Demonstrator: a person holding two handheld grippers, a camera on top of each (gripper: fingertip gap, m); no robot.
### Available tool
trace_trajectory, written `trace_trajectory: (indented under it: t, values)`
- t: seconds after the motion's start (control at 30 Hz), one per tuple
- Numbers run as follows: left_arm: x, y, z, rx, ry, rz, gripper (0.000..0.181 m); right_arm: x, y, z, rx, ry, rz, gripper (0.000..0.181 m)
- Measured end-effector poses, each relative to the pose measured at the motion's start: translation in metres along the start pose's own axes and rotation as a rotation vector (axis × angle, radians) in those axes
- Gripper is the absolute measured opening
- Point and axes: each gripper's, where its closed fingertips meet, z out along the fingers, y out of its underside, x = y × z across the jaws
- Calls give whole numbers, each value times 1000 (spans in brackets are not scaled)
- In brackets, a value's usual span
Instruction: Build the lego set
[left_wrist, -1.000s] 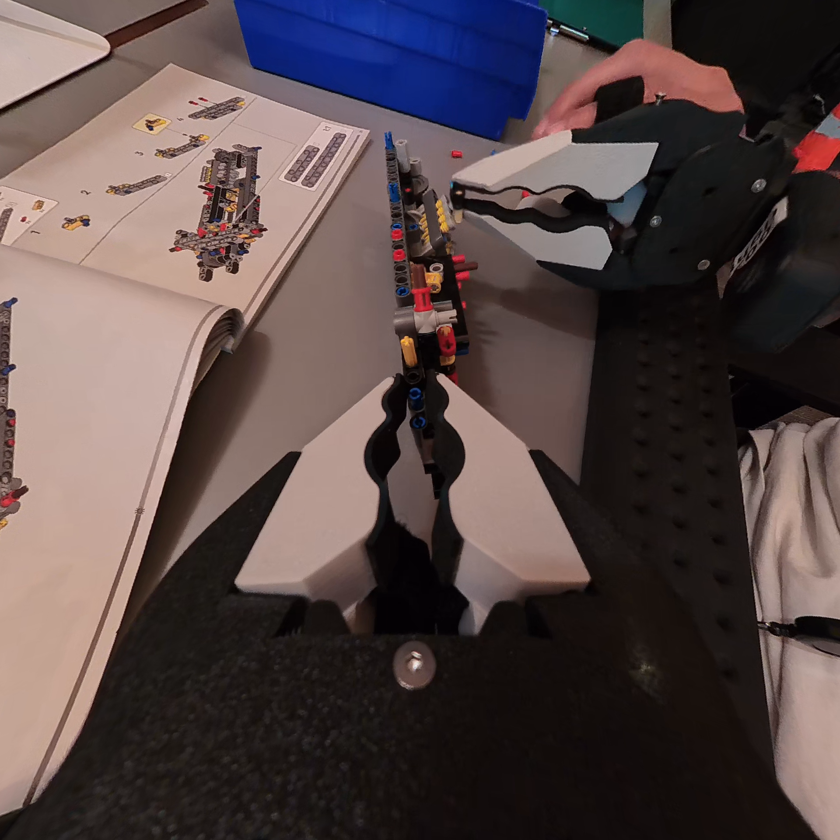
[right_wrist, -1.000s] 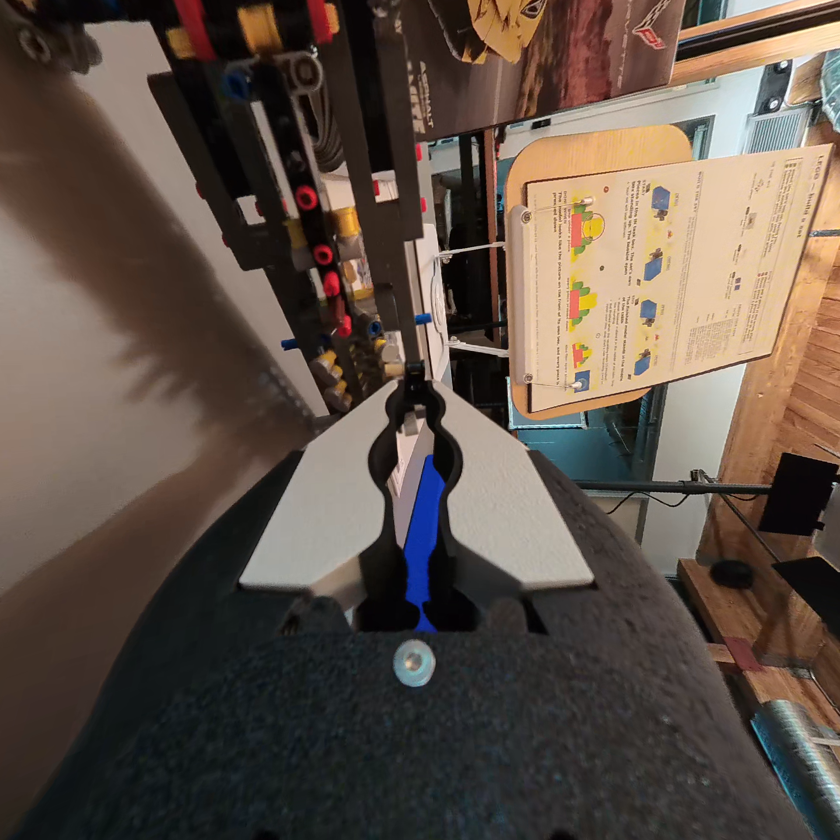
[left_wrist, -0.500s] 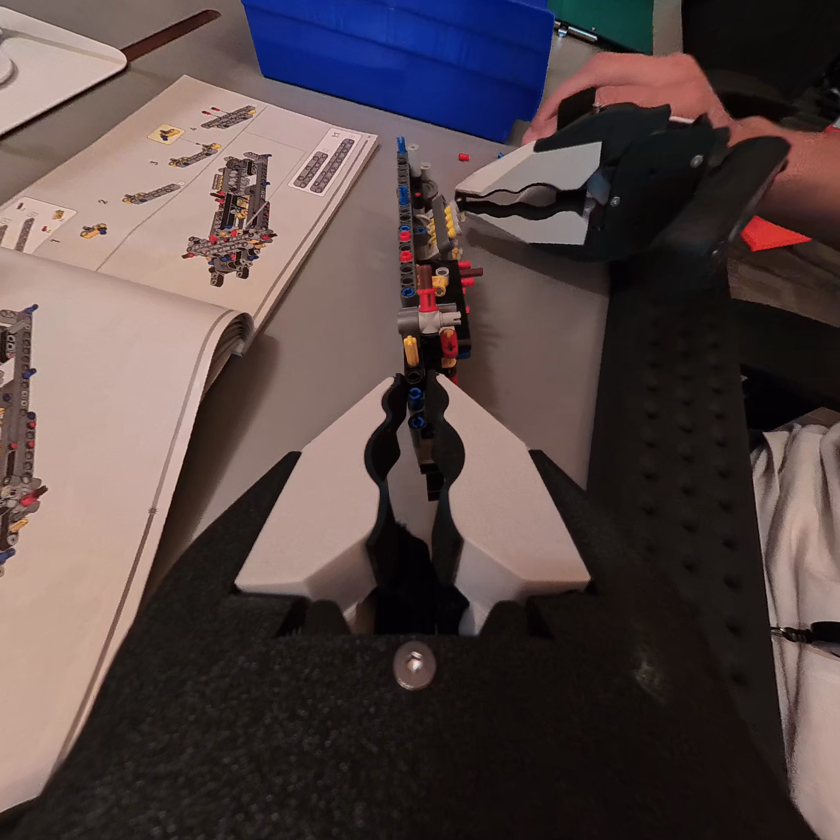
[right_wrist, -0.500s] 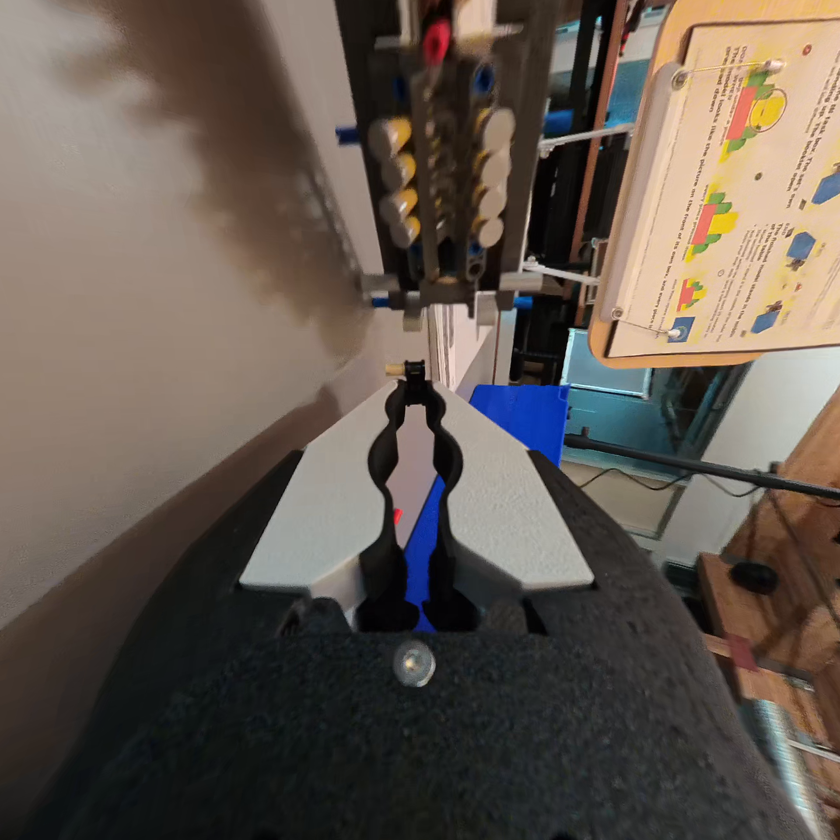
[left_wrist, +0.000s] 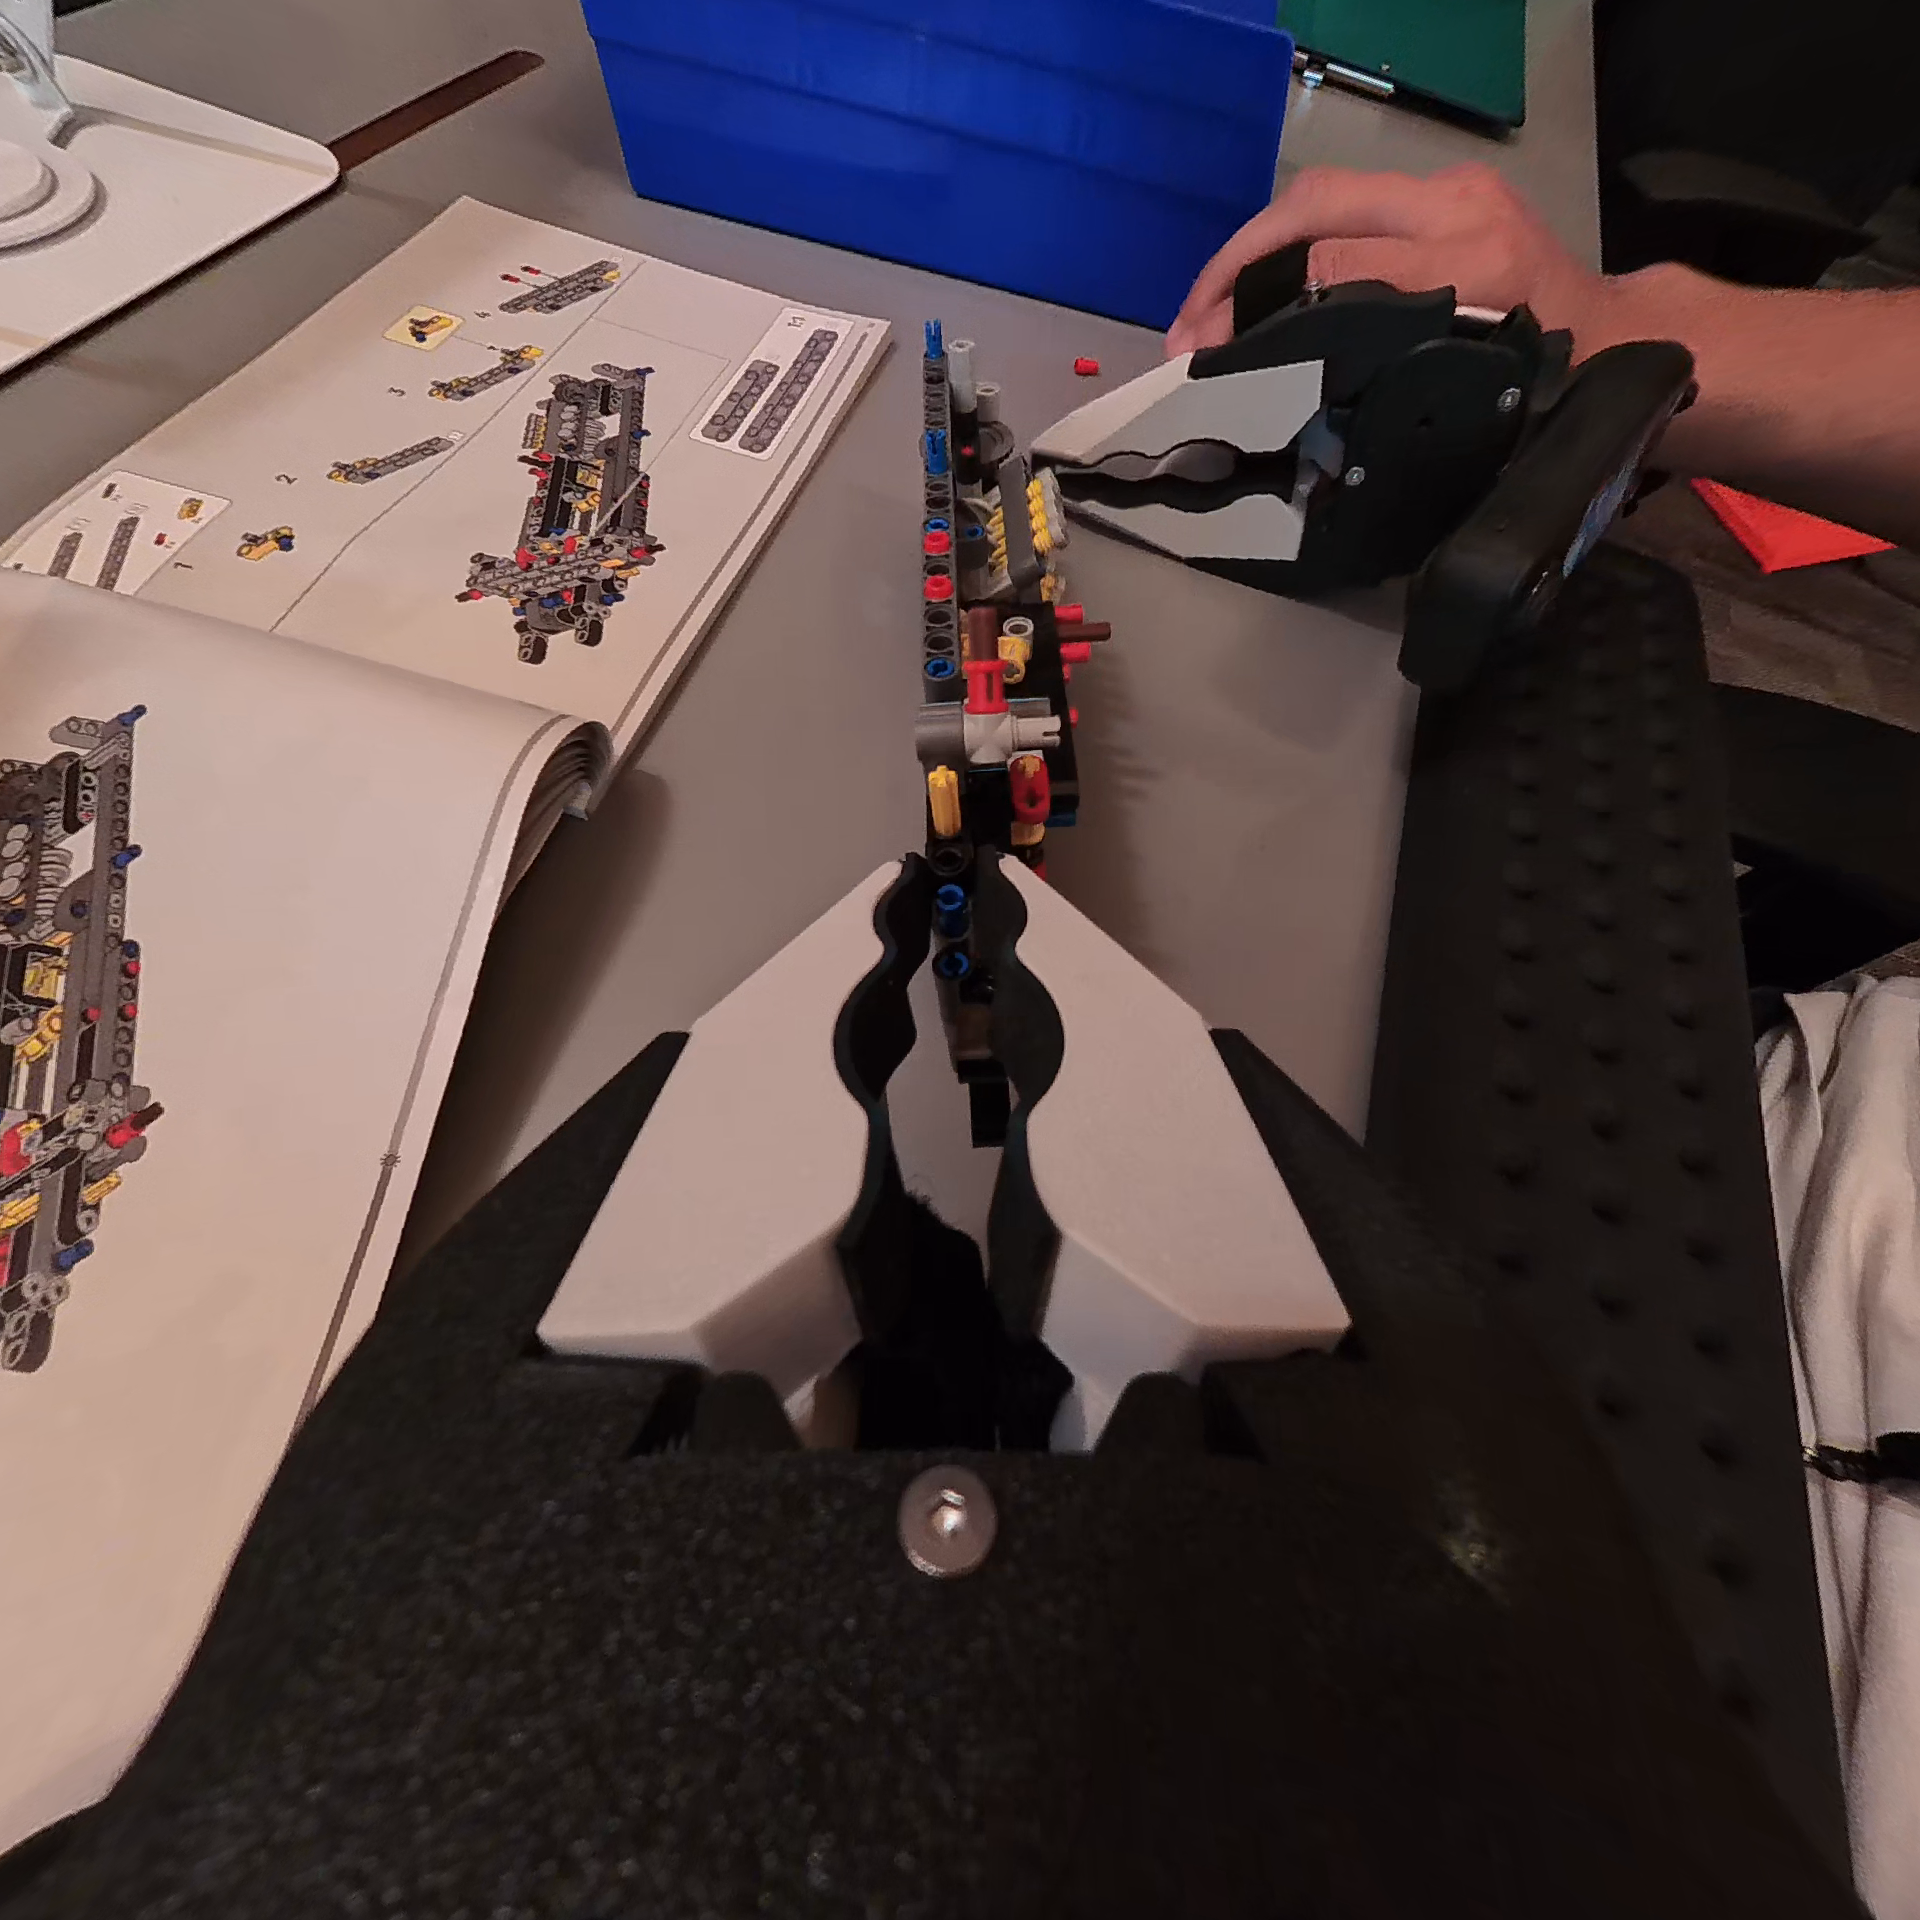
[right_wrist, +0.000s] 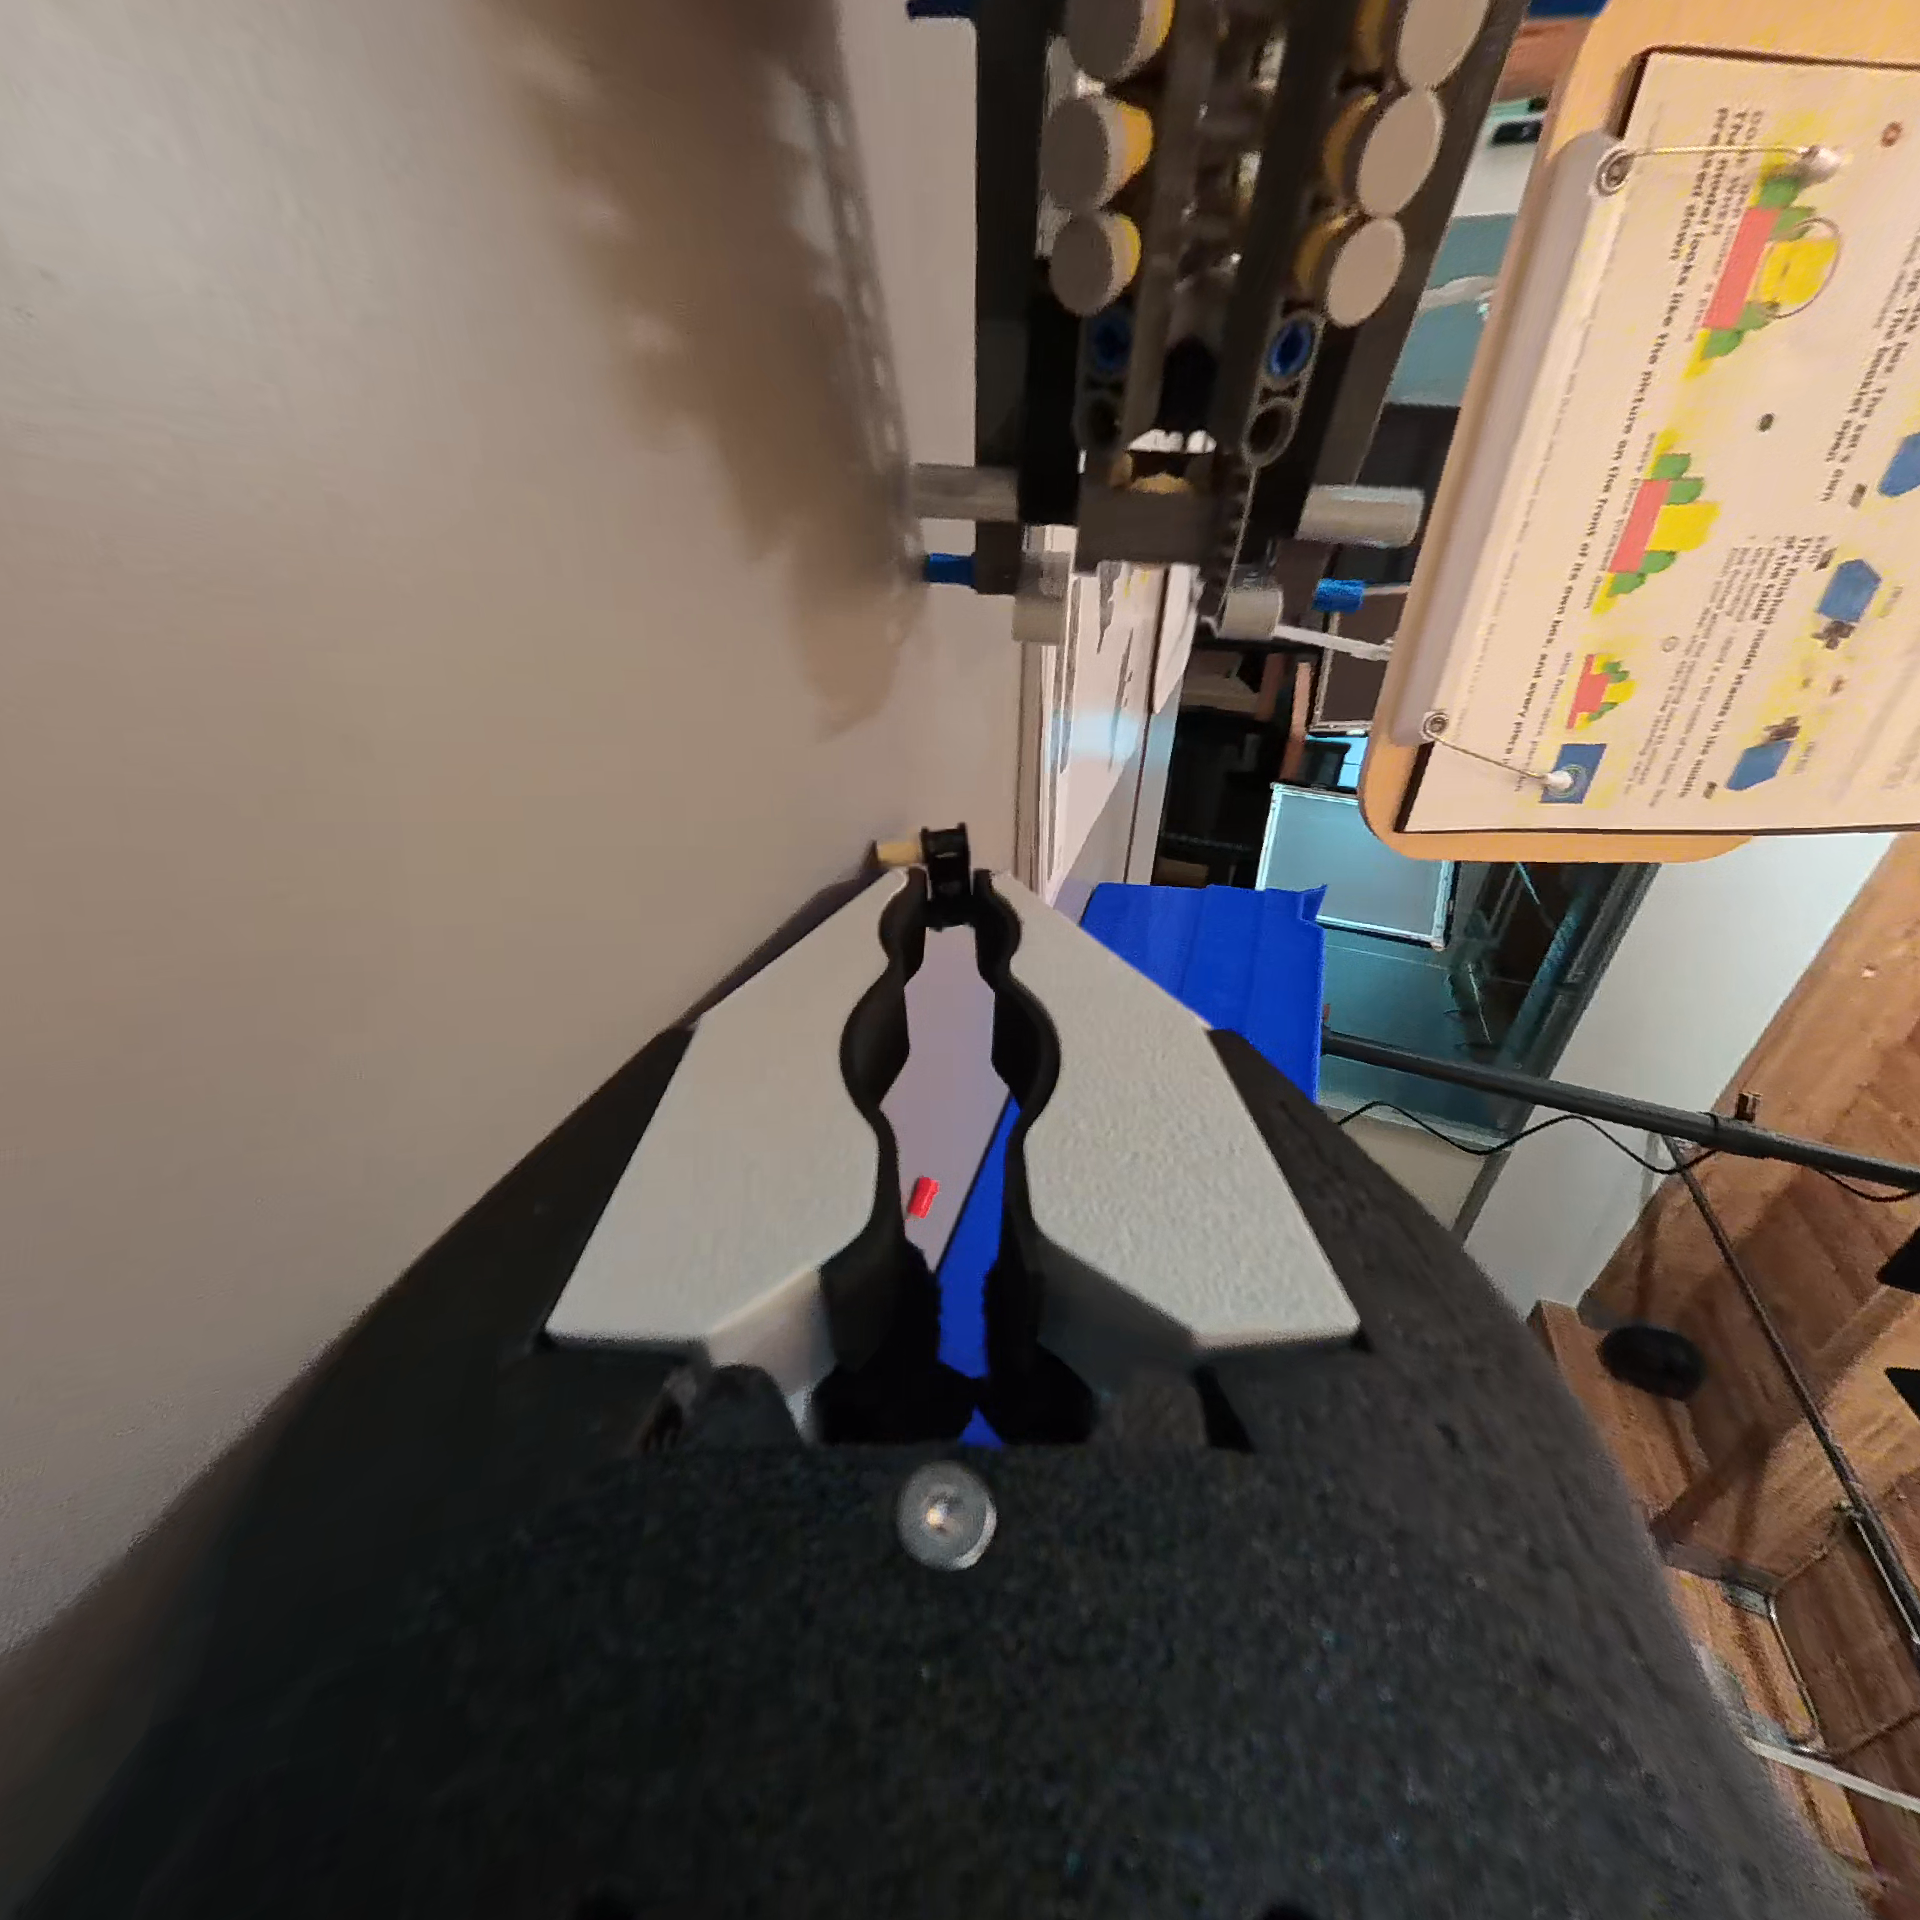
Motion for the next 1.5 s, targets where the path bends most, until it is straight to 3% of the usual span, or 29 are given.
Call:
trace_trajectory:
  t: [0.33,0.47,0.6,0.73,0.9,1.0,1.2,1.5]
  values:
    - [0,0,0,0,0,2,6,-3,2,-6,5,-51,19,8]
    - [1,0,0,-2,1,3,6,-7,-1,-14,38,-156,120,12]
    - [1,0,0,-3,5,1,6,-9,-5,-29,99,-442,334,15]
    - [1,0,0,-3,8,-2,6,-13,-10,-47,145,-821,497,16]
    - [0,1,-1,-5,7,-4,6,-14,-1,-28,37,-1042,726,12]
    - [-1,1,-2,-6,10,-10,6,-21,-6,-35,-6,-1210,892,14]
    - [1,1,-1,-5,21,-6,6,-15,-12,-36,30,-1338,1145,14]
    - [0,1,-1,-4,24,-15,6,-20,-14,-32,-18,-1373,1253,12]
